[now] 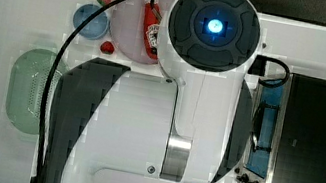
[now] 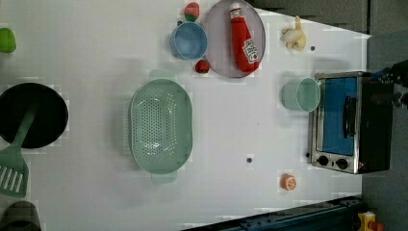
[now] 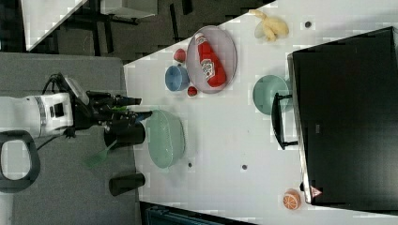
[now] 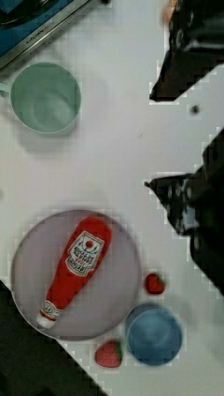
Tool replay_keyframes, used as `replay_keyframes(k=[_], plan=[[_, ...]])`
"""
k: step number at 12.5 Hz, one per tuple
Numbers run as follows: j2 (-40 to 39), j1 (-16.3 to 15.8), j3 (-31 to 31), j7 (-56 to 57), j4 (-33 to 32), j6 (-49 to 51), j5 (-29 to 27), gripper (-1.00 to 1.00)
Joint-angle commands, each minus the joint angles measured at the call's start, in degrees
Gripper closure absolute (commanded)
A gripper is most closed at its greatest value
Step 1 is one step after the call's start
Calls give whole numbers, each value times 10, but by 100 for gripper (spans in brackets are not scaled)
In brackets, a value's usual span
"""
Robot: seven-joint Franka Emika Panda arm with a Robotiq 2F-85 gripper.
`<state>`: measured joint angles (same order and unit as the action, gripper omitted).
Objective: Drag strainer left to right.
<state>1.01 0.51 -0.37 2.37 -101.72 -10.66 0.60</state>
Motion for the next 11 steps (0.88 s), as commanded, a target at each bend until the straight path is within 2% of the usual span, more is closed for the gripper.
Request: replay_keyframes(k=[1,3,7,11], plan=[[126,10,-17,-94,-10,108,8,-60],[126,5,-7,-94,-10,103,3,-99],[115,-24,73,-109,-11,102,-25,-100],[84,-32,185,-288,-16,84,-25,-100]])
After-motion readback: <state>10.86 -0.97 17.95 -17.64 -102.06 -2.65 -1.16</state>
